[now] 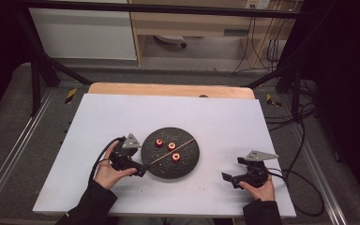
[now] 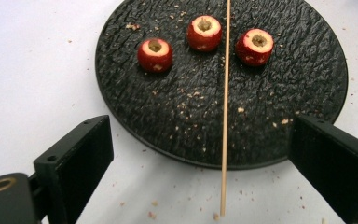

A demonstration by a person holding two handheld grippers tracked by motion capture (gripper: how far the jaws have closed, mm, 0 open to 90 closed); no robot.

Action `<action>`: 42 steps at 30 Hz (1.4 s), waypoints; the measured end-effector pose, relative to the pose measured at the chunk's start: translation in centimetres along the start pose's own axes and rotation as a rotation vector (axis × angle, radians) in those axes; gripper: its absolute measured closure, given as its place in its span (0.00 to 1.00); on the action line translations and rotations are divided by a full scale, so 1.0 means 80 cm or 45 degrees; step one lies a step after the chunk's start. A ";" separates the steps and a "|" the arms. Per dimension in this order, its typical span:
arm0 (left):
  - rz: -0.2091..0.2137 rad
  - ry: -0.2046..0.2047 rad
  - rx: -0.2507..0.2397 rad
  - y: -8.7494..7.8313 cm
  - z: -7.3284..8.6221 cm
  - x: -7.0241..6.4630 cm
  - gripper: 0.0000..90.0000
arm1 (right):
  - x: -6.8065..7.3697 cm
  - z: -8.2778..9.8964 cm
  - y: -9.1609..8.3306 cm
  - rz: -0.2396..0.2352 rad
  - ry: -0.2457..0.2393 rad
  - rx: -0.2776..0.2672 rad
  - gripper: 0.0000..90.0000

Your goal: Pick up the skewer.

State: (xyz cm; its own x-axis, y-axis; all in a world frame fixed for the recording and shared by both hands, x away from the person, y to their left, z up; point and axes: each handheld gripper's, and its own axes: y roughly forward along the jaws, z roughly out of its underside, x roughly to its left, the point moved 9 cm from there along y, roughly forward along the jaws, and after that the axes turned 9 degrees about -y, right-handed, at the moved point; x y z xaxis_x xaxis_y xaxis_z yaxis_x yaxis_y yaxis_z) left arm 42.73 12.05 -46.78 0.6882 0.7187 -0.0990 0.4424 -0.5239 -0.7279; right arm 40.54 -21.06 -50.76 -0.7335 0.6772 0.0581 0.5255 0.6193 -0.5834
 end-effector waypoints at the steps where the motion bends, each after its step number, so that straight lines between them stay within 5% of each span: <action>1: -0.004 0.002 0.010 0.002 -0.001 -0.001 0.08 | 0.000 0.000 0.000 0.000 0.000 0.000 0.01; 11: -0.005 0.030 0.079 0.024 -0.009 -0.009 0.15 | 0.000 0.000 0.000 0.000 0.005 0.001 0.01; 42: 0.047 0.086 0.321 0.057 -0.011 -0.024 0.80 | 0.001 -0.001 0.000 -0.009 0.003 -0.005 0.01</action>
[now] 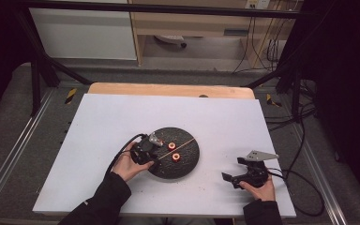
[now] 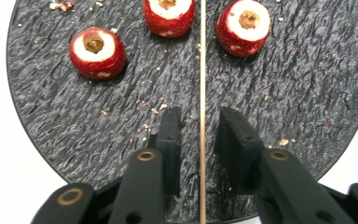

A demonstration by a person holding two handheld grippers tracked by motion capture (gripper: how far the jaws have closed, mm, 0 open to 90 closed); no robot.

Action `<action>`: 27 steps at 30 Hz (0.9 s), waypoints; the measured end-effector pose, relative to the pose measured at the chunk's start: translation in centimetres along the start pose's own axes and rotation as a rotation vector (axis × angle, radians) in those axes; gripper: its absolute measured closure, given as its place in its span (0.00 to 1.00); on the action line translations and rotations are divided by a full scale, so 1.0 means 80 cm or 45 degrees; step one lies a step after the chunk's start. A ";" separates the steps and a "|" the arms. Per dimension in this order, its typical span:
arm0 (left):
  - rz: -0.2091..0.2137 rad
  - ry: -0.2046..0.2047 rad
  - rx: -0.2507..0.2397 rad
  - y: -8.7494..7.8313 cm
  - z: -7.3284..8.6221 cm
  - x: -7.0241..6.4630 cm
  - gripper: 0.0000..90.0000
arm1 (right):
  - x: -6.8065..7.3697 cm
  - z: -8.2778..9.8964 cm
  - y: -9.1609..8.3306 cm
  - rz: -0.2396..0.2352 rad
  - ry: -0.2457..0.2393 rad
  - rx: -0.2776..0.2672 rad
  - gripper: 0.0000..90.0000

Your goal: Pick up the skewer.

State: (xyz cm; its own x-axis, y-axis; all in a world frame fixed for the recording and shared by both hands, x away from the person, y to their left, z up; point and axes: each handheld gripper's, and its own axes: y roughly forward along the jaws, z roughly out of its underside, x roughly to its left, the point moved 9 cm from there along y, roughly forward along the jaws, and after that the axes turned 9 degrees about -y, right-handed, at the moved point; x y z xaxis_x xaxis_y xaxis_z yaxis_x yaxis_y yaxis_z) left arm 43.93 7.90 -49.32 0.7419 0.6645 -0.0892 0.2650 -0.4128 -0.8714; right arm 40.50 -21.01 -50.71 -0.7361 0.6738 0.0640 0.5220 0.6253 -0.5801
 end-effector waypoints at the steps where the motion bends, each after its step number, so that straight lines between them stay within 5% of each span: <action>1: 0.001 0.007 0.007 0.000 0.000 0.000 0.81 | 0.000 0.000 0.000 -0.001 0.000 -0.002 0.01; 18: -0.049 0.066 0.051 0.005 -0.004 -0.004 0.97 | 0.000 0.000 0.000 -0.005 0.001 0.001 0.01; 27: -0.057 0.060 0.004 -0.004 -0.006 -0.006 0.98 | 0.000 0.000 0.000 0.000 0.002 -0.001 0.01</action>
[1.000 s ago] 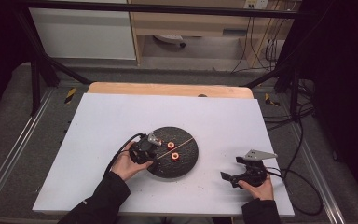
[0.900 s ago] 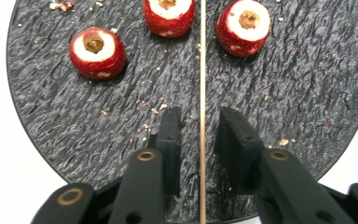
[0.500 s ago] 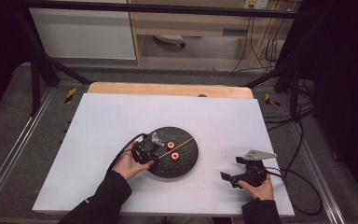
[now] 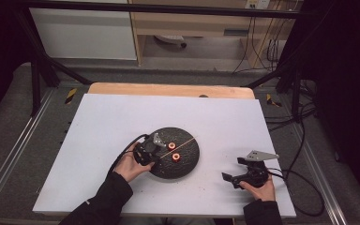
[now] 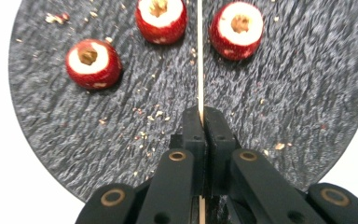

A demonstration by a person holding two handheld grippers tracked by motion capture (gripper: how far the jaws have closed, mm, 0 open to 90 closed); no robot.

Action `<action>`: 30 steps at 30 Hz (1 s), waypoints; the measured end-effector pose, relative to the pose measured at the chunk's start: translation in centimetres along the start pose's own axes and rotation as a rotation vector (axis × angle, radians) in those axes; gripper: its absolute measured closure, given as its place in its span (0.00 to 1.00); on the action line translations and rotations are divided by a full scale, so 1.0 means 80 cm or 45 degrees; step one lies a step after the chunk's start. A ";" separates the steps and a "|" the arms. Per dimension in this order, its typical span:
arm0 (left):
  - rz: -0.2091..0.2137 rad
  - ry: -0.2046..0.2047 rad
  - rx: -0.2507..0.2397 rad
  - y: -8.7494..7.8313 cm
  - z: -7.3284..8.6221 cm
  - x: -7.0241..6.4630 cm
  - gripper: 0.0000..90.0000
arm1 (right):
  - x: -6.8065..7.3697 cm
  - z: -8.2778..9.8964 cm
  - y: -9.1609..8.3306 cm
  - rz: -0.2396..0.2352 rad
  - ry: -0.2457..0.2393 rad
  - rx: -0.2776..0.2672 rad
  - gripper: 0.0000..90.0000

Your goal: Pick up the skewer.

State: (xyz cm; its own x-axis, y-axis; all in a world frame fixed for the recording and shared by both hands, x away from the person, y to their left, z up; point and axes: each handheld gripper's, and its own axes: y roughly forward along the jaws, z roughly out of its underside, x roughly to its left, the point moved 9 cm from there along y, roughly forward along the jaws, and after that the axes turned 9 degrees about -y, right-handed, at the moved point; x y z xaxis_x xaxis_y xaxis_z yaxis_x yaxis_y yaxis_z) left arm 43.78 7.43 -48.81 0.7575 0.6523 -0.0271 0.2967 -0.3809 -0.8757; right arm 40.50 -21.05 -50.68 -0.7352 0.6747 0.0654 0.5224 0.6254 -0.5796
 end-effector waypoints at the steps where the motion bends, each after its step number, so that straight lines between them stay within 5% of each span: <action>1: 0.002 -0.006 -0.009 -0.003 0.000 0.000 0.98 | 0.000 0.000 0.000 0.000 0.000 0.000 0.01; 11: 0.022 -0.077 -0.152 -0.029 0.011 0.003 0.98 | 0.000 0.001 0.001 0.006 0.012 0.010 0.01; 30: 0.023 -0.246 -0.431 -0.066 0.070 0.024 0.98 | 0.002 -0.002 0.007 0.030 0.023 0.034 0.01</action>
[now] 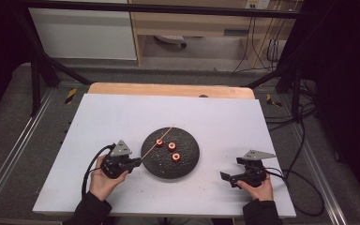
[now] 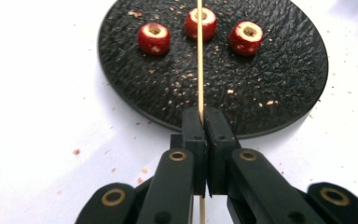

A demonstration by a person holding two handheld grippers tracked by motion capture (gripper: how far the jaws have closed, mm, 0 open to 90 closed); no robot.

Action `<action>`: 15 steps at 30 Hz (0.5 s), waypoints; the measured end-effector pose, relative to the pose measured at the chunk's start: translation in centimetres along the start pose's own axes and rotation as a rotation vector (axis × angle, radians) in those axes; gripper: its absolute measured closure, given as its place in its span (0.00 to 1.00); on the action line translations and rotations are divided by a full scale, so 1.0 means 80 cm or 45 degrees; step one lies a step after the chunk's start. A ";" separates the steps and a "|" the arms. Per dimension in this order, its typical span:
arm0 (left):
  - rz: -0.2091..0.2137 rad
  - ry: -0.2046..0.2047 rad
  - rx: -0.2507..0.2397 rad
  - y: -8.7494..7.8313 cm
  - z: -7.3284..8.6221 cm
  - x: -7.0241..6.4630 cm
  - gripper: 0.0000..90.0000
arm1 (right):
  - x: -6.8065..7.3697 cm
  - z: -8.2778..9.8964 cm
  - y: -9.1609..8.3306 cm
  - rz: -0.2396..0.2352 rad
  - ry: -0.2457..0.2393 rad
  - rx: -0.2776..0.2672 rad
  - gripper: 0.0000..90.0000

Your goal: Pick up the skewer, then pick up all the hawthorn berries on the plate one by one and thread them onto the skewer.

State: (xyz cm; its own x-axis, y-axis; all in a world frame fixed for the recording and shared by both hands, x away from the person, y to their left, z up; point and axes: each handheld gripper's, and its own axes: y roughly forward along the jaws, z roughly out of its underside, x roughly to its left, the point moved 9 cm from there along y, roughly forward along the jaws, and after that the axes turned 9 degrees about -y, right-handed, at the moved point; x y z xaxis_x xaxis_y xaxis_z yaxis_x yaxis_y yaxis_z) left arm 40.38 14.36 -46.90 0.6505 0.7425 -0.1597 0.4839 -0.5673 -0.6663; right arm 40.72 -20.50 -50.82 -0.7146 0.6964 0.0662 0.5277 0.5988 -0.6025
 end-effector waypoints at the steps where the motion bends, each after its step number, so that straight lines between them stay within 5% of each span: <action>1: -0.002 -0.010 -0.014 -0.002 0.002 0.001 0.98 | 0.003 -0.003 0.001 0.004 0.000 0.007 0.01; 15: 0.001 -0.076 -0.105 -0.015 0.031 0.017 0.98 | 0.021 -0.027 0.013 0.032 -0.046 0.023 0.01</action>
State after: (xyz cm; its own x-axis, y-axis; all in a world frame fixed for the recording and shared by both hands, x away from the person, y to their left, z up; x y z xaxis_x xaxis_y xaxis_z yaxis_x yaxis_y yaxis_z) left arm 39.23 16.93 -48.13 0.6160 0.7607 -0.2047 0.5316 -0.5932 -0.6046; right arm 41.04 -17.84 -49.58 -0.7175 0.6962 0.0221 0.5376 0.5737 -0.6180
